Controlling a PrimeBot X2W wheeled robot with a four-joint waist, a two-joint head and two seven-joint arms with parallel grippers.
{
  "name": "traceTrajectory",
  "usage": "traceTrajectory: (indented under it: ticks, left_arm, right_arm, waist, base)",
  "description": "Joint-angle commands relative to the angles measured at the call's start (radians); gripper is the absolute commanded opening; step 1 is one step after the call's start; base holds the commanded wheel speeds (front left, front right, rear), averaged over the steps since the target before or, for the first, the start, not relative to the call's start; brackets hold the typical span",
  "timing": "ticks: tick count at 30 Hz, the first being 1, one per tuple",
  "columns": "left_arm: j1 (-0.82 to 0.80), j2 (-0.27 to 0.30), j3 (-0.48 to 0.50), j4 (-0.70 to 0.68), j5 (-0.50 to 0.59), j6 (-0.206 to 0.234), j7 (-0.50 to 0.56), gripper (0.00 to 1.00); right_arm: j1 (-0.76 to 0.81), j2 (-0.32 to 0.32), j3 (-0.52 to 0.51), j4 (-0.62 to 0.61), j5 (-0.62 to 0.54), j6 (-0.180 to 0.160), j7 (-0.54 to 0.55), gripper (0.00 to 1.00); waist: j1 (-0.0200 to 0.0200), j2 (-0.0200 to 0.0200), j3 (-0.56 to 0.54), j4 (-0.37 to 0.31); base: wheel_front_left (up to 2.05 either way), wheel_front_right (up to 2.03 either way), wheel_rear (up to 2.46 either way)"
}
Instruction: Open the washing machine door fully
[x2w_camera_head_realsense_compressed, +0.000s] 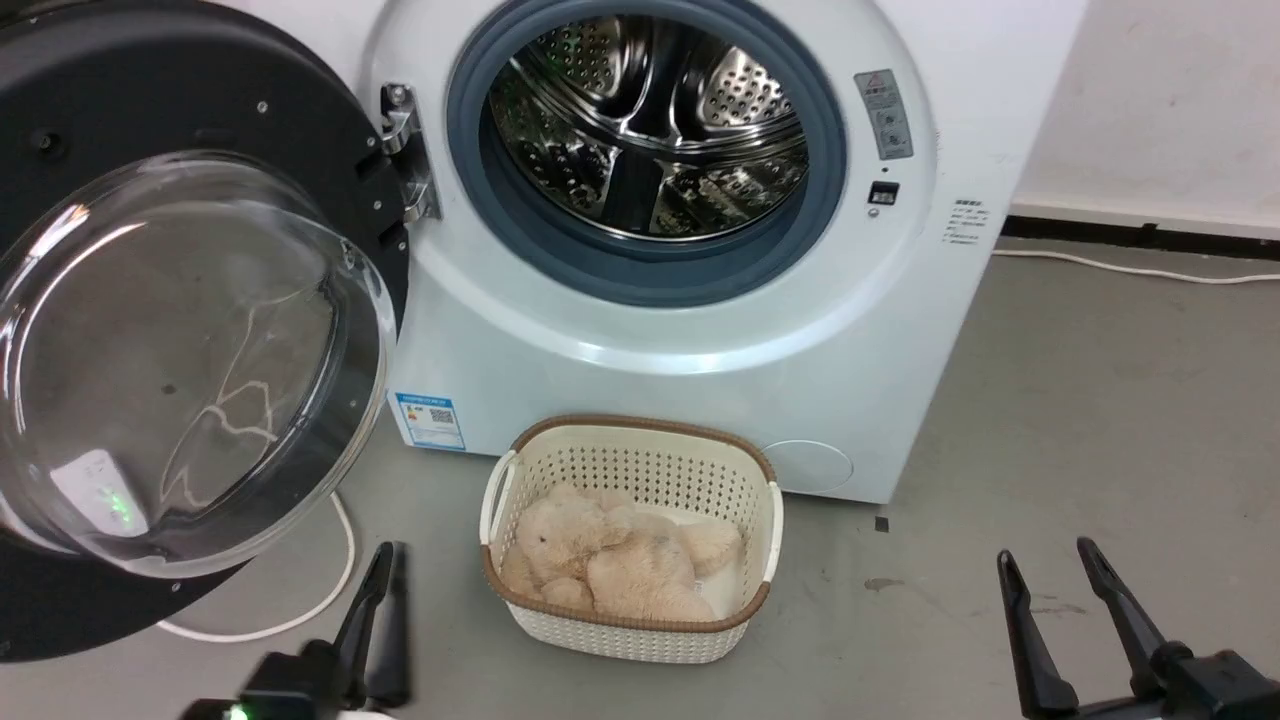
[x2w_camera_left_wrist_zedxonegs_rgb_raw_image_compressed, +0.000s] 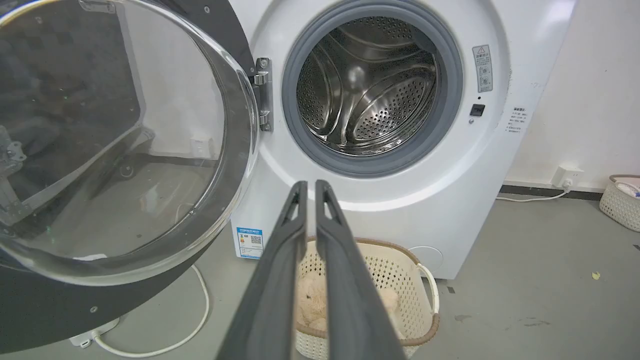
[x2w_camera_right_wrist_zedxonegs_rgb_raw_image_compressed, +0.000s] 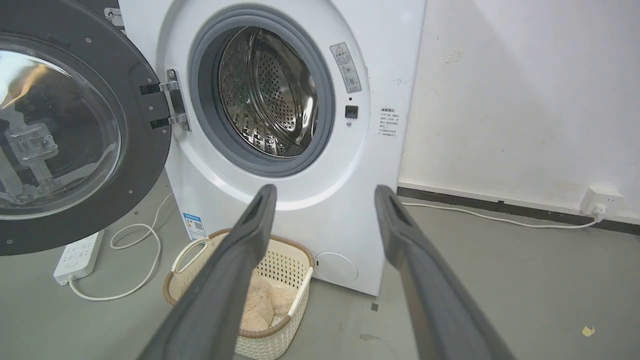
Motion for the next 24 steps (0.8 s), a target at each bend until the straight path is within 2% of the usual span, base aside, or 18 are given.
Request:
traceTrajectory:
  ticks: [1,8,24]
  left_arm:
    - [0.014,-0.006,-0.011,0.000,0.014,0.001,-0.005,1.00]
    - [0.026,-0.012,-0.060,0.039,0.051,0.001,0.003,1.00]
    - [-0.003,-0.005,-0.065,0.062,0.048,0.016,0.001,1.00]
  right_arm:
    - [0.012,0.002,-0.002,0.000,0.009,-0.001,-0.004,1.00]
    - [0.028,0.002,-0.002,0.016,0.022,-0.001,-0.004,1.00]
    - [0.020,0.002,0.003,0.041,0.025,-0.001,-0.004,1.00]
  waist:
    - [0.0001,0.0000,-0.003,-0.005]
    - [0.0001,0.0000,-0.009,-0.015]
    - [0.0001,0.0000,-0.010,-0.036]
  base:
    - [0.00,0.00,0.00]
    - [0.00,0.00,0.00]
    - [0.00,0.00,0.00]
